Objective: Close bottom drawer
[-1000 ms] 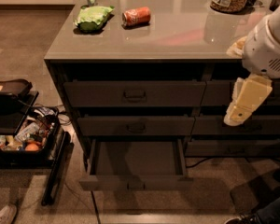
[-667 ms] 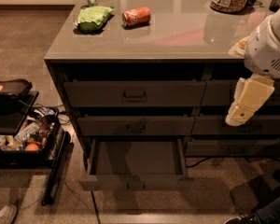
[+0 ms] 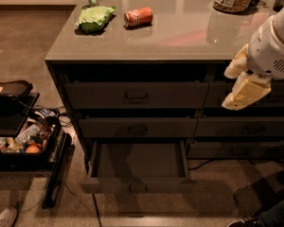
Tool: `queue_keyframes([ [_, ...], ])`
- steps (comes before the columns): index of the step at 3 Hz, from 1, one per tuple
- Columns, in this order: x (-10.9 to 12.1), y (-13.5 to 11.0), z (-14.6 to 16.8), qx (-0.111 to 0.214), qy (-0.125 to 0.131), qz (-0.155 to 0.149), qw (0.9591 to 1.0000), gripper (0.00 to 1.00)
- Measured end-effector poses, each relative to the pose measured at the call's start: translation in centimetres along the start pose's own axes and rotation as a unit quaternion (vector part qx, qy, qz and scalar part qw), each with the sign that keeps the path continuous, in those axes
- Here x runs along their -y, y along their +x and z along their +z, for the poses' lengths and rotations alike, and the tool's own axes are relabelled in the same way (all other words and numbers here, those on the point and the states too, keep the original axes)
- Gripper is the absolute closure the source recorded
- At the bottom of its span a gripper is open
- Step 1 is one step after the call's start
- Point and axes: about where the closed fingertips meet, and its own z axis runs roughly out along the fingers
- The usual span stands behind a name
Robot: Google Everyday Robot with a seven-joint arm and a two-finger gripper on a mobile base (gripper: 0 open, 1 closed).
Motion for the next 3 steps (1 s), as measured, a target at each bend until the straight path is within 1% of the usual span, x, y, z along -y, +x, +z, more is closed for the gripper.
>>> queue_keyframes([
  [1, 0.0, 0.0, 0.0, 0.0, 0.0, 0.0, 1.0, 0.39],
  [2, 0.0, 0.0, 0.0, 0.0, 0.0, 0.0, 1.0, 0.16],
  [3, 0.0, 0.0, 0.0, 0.0, 0.0, 0.0, 1.0, 0.0],
])
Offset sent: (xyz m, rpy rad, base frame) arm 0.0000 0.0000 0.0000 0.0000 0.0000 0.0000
